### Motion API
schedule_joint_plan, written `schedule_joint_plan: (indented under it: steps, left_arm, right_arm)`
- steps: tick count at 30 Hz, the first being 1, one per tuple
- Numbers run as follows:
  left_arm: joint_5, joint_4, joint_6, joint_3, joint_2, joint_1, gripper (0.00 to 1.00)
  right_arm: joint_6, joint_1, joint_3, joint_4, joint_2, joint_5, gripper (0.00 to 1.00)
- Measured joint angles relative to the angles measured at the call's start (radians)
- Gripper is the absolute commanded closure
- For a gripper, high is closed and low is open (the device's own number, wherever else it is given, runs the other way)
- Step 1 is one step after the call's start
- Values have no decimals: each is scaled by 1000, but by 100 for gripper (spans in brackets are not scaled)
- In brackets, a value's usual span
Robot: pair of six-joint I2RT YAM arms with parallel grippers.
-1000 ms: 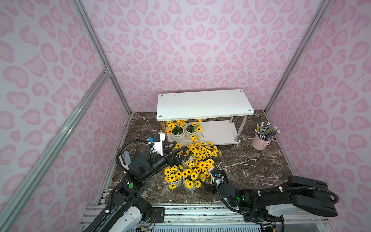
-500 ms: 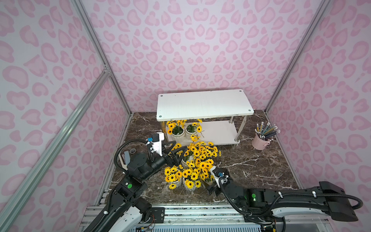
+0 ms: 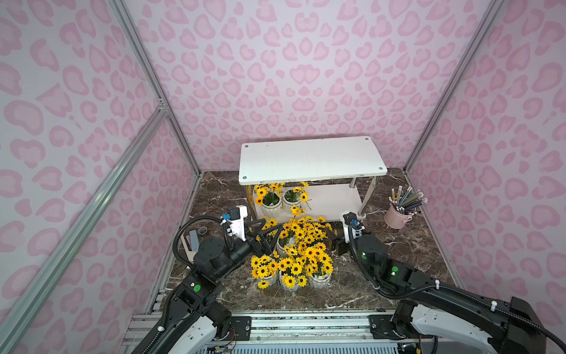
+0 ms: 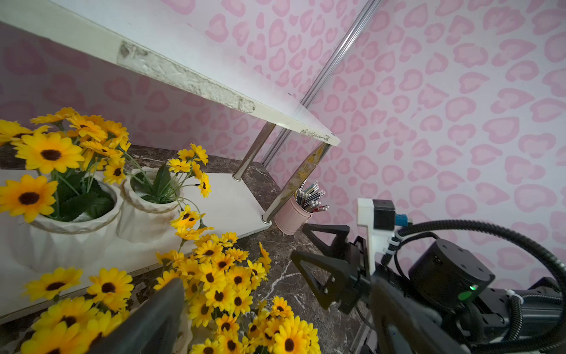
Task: Take the sunflower pots off the shelves
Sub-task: Place the sunflower pot at the center of the board, then pick up the sunflower pot from the shelf.
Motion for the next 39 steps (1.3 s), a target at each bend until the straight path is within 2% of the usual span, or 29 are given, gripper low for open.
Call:
schedule_joint_plan:
  steps: [1,2,4,7,12,17,22,26,32,39]
  left_arm:
    - [-5,0,-2,-2,-5,0,3]
    - [-11,0,-6,-2,-10,0,3]
    - [-18,0,-13,-4,-16,0,3]
    - [-25,-1,-20,-11,-18,0,3]
    - [-34,-29,-21,-16,-27,0,3]
    - [-44,-59,-24,-18,-60,0,3]
    - [-66,-85,-19,-19,-74,0,3]
    - [-88,-112,-16,-19,-75,0,3]
    - [-94,-119,-11,-19,-70,0,3]
    - [-97,-119,-9,-19,-70,0,3]
  right_arm:
    - [0,-35,16,16,42,-31,37]
    - [0,-67,33,40,91,-61,45]
    - [-8,-110,71,78,179,-113,54]
    - [-21,-146,158,123,329,-177,59]
    - [-47,-188,279,199,548,-256,59]
    - [-74,-216,378,246,689,-319,43]
    - [-98,-223,442,262,775,-392,41]
    - [-114,-220,445,269,799,-430,35]
    - [-146,-218,439,298,803,-496,16]
    - [-176,-218,495,298,850,-553,7]
